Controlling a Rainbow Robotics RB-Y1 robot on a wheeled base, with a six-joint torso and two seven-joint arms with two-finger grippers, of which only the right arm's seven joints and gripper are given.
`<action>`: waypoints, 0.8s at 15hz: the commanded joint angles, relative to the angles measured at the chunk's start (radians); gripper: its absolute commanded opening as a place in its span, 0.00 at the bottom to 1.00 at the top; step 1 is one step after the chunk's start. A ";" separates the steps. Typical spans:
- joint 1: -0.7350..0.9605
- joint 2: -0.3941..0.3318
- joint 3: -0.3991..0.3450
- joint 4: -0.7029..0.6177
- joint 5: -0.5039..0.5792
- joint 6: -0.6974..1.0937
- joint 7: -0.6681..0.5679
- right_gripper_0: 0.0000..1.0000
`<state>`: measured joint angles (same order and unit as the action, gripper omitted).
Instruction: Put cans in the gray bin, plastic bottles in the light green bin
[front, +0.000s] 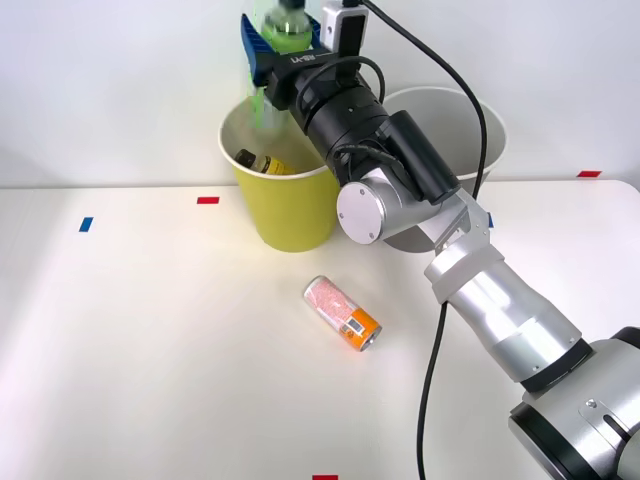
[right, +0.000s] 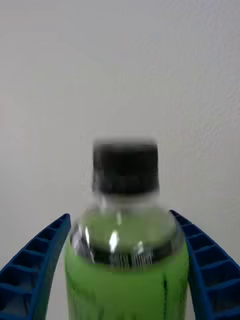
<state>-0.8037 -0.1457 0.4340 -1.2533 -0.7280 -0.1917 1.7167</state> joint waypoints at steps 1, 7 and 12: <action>0.001 -0.005 0.000 0.000 0.002 0.000 0.003 1.00; 0.005 -0.029 0.000 -0.001 0.007 -0.003 0.004 1.00; 0.104 -0.058 -0.015 -0.153 0.009 -0.011 0.007 1.00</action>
<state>-0.7456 -0.1929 0.4252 -1.3457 -0.7203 -0.2035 1.7217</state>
